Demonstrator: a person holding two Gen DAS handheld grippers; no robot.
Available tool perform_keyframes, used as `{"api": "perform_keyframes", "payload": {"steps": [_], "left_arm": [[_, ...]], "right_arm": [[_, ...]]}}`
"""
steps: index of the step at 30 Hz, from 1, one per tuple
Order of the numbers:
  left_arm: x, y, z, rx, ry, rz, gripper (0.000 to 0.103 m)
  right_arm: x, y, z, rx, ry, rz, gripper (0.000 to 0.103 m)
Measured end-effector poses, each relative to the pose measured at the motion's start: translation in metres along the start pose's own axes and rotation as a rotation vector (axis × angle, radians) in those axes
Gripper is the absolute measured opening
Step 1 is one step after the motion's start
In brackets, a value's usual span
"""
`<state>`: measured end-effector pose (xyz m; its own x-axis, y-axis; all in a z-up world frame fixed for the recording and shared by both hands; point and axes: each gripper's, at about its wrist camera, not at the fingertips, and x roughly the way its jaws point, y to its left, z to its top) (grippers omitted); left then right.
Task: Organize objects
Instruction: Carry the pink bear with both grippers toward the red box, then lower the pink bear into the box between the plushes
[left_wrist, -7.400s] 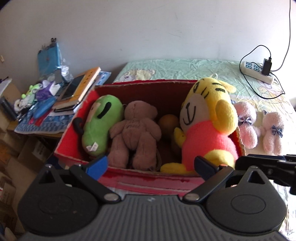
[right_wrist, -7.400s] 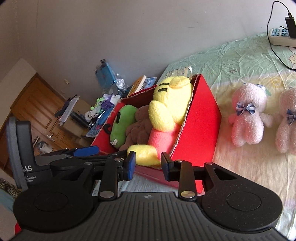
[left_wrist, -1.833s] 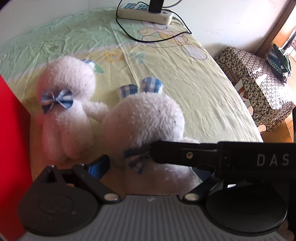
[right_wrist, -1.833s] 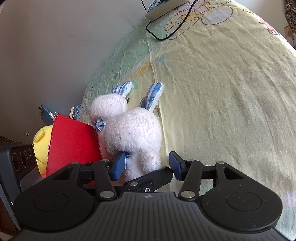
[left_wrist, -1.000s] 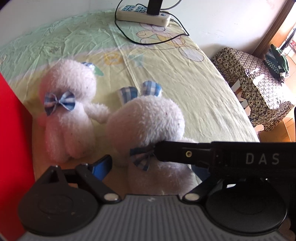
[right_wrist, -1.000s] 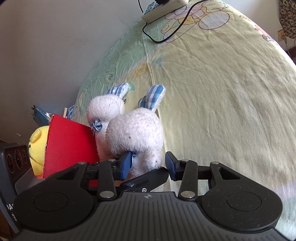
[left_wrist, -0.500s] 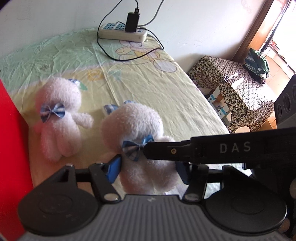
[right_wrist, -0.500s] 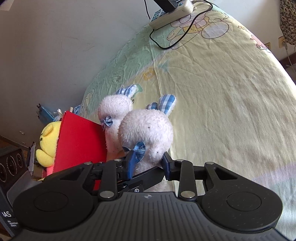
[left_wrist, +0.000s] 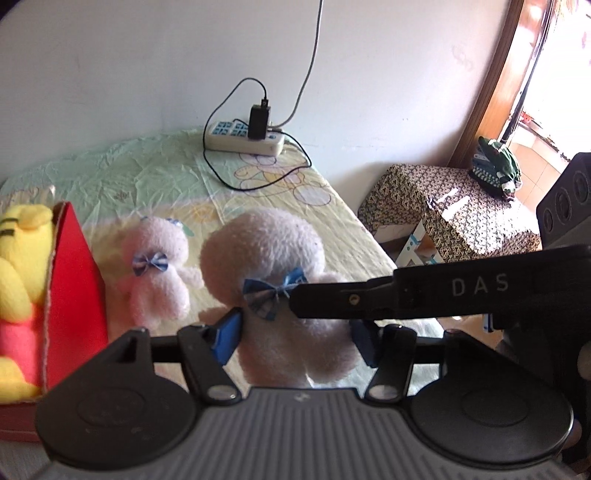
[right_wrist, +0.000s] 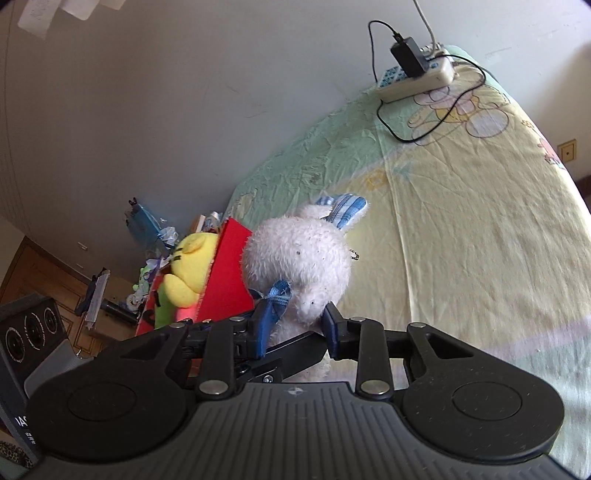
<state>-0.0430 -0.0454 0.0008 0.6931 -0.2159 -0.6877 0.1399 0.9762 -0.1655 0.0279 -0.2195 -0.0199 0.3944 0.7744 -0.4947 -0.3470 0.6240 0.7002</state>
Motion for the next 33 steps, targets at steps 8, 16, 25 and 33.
{"api": "perform_keyframes", "payload": {"steps": [8,16,25,33], "left_arm": [[-0.059,0.020,0.008,-0.010,-0.132,0.057,0.060],[-0.110,0.072,0.012,-0.006,-0.252,0.101,0.060],[-0.144,0.161,-0.001,-0.021,-0.268,0.094,0.060],[-0.131,0.223,-0.016,-0.059,-0.236,0.017,0.060]], "right_arm": [[0.004,0.055,0.011,-0.093,-0.048,0.094,0.032],[0.039,0.120,0.015,-0.166,-0.092,0.156,0.032],[0.103,0.171,-0.008,-0.193,-0.101,0.145,0.032],[0.148,0.190,-0.028,-0.248,-0.124,0.029,0.032]]}}
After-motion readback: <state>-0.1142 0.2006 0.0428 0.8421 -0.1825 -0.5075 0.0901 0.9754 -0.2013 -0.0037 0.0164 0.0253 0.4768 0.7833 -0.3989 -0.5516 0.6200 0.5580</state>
